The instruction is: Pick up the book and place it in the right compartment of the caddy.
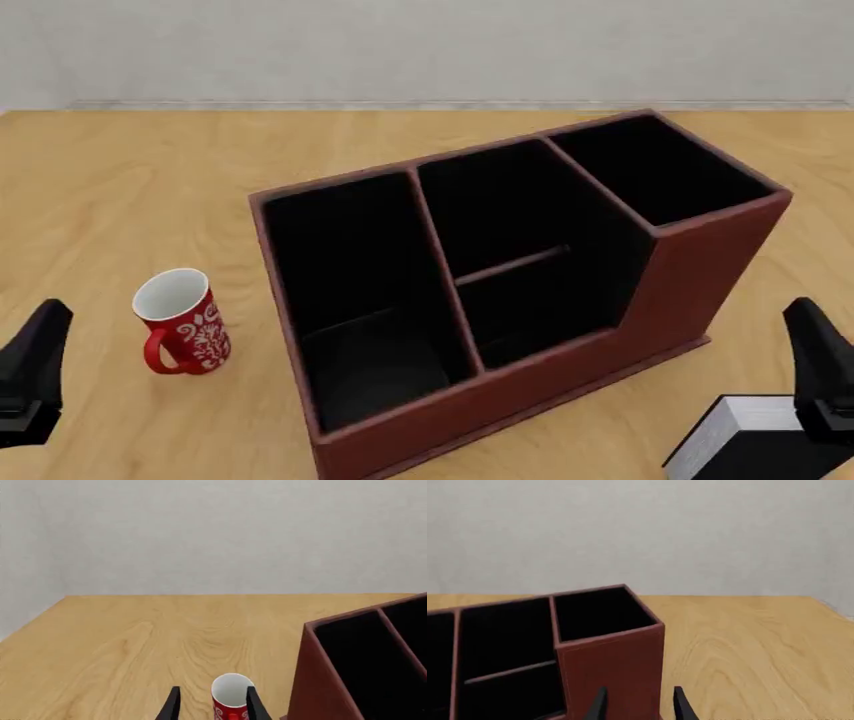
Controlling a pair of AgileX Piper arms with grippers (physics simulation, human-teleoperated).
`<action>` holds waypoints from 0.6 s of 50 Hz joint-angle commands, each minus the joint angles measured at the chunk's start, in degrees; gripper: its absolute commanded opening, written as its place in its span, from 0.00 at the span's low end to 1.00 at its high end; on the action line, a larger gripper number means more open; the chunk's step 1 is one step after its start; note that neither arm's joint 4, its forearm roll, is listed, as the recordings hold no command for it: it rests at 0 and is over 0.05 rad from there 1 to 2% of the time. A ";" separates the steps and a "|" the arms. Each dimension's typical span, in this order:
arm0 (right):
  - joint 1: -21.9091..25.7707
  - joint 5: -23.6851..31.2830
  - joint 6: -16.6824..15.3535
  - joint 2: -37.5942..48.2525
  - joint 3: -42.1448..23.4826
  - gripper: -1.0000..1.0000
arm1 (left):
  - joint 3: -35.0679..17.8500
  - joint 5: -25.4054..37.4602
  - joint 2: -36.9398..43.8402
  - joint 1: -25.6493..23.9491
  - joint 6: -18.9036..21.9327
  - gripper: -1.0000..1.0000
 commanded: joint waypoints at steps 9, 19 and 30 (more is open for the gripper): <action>0.32 7.19 -5.45 -0.08 -5.96 1.00 | -0.54 -0.10 0.47 0.40 1.14 1.00; -1.58 21.34 -17.43 -0.19 -15.81 1.00 | 0.00 -1.34 1.26 0.49 2.14 1.00; -6.24 35.42 -28.36 -0.23 -26.44 1.00 | -0.11 -1.46 1.27 0.89 2.28 1.00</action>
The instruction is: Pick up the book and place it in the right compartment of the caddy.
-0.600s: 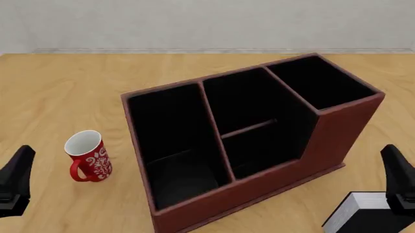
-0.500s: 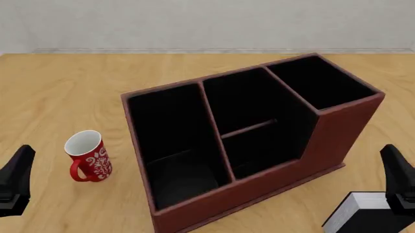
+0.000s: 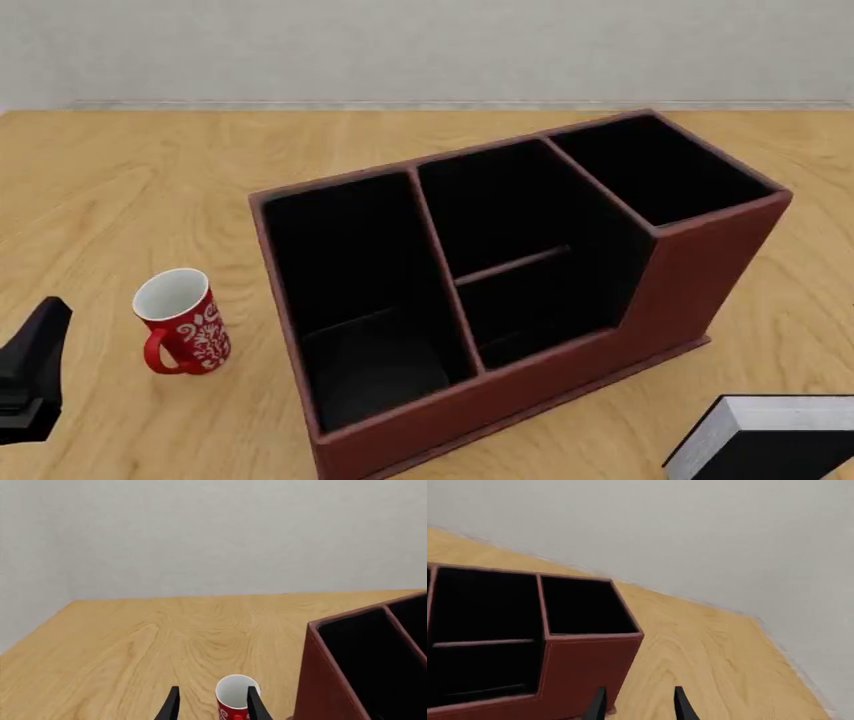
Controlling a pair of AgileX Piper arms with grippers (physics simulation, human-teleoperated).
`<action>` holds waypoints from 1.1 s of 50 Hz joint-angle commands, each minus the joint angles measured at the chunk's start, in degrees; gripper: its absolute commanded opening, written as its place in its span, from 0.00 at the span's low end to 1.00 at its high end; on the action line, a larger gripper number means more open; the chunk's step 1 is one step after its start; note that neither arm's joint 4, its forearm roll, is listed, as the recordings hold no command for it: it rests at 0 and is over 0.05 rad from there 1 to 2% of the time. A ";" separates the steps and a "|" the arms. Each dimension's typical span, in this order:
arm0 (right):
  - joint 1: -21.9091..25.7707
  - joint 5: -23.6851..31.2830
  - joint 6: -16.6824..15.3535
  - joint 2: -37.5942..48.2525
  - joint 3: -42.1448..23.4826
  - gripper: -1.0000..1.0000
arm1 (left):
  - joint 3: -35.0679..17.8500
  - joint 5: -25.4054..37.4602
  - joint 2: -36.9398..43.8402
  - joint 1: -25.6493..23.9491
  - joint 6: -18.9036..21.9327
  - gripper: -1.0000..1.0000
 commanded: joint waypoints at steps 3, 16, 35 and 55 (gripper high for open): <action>-4.74 14.73 -12.60 -0.06 -10.67 1.00 | 0.06 0.23 -0.35 0.47 0.61 1.00; -8.85 24.07 -22.81 2.80 -19.50 1.00 | -0.17 -0.57 0.47 0.61 0.85 1.00; -9.38 36.23 -37.00 7.70 -29.14 1.00 | -0.14 -2.84 1.93 -0.85 2.07 1.00; -11.32 46.42 -48.29 12.37 -34.57 1.00 | 0.32 -1.33 0.15 -1.22 2.33 1.00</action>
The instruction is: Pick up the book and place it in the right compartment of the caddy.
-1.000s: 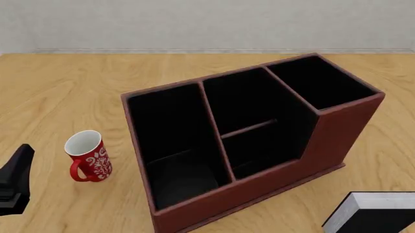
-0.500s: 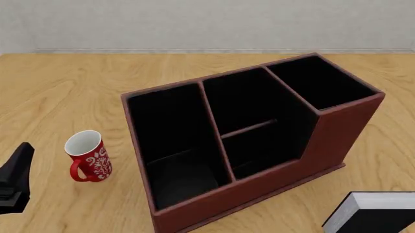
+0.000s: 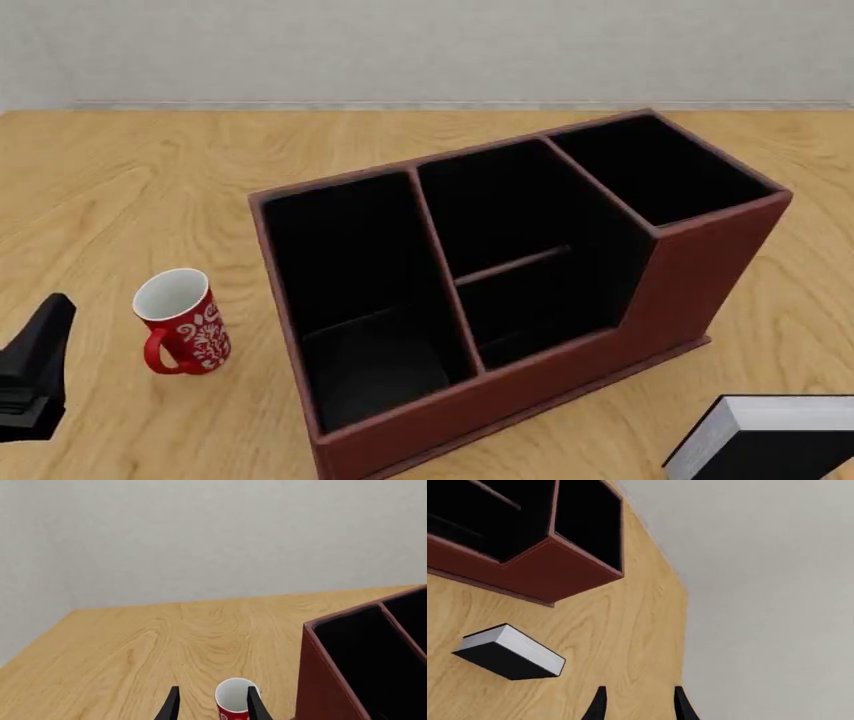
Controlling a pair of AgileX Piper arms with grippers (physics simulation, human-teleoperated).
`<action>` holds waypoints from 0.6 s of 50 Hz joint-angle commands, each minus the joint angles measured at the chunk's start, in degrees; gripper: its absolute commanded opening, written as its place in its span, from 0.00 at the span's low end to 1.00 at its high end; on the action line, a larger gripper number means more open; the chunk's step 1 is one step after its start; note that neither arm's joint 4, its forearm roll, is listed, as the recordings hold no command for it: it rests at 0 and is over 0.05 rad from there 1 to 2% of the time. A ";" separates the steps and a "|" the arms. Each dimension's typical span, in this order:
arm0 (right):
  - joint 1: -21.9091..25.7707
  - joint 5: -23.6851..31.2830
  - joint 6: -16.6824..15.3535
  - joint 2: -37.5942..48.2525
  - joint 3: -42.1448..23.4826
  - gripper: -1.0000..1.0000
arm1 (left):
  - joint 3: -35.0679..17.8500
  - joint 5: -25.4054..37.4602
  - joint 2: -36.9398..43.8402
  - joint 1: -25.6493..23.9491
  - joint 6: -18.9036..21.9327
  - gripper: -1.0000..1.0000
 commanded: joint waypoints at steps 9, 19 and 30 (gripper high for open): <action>-0.41 5.86 -8.26 7.43 -0.94 1.00 | 0.15 0.77 -1.03 -0.19 -0.07 1.00; -0.40 5.86 -9.90 11.65 -0.16 1.00 | 0.18 1.10 -1.31 -0.09 -0.07 1.00; 0.53 5.86 -10.95 16.10 1.31 1.00 | 0.18 2.18 -2.07 0.36 0.10 1.00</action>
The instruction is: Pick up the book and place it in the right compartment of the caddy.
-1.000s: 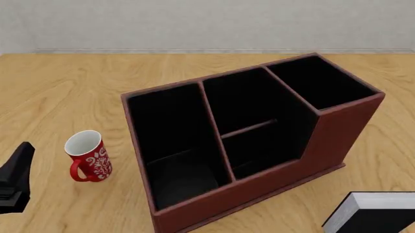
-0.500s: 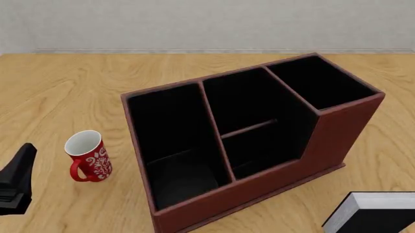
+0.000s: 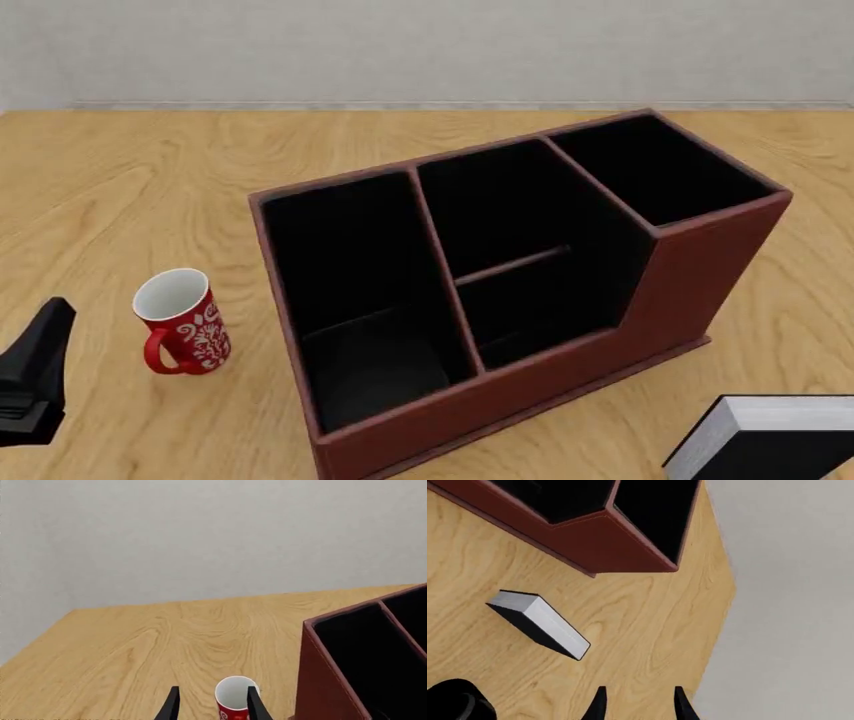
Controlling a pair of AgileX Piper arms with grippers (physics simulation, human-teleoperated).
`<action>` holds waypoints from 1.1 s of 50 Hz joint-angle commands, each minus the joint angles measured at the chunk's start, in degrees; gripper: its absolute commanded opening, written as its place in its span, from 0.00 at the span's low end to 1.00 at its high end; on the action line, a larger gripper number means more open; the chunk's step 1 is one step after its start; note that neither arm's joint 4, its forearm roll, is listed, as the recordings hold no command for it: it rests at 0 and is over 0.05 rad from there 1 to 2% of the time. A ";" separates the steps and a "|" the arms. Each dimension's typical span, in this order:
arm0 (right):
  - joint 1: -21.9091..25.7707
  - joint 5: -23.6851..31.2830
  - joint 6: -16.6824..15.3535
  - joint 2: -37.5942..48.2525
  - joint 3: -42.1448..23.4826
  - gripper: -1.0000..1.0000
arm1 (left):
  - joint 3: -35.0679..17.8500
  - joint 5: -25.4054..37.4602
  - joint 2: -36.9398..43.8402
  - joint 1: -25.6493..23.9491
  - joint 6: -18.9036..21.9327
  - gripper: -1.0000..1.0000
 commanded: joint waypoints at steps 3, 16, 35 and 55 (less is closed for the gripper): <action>1.08 0.29 -1.06 4.87 1.20 1.00 | 0.01 0.63 -0.45 0.45 0.20 1.00; 1.14 0.30 -0.57 7.06 4.66 1.00 | 0.00 0.93 -0.72 -1.16 0.49 1.00; 1.64 0.30 -0.43 8.32 7.83 1.00 | 0.03 1.93 -0.92 -0.88 0.71 1.00; 3.09 0.29 0.86 9.82 9.45 1.00 | 0.00 3.01 -0.75 -0.42 0.82 1.00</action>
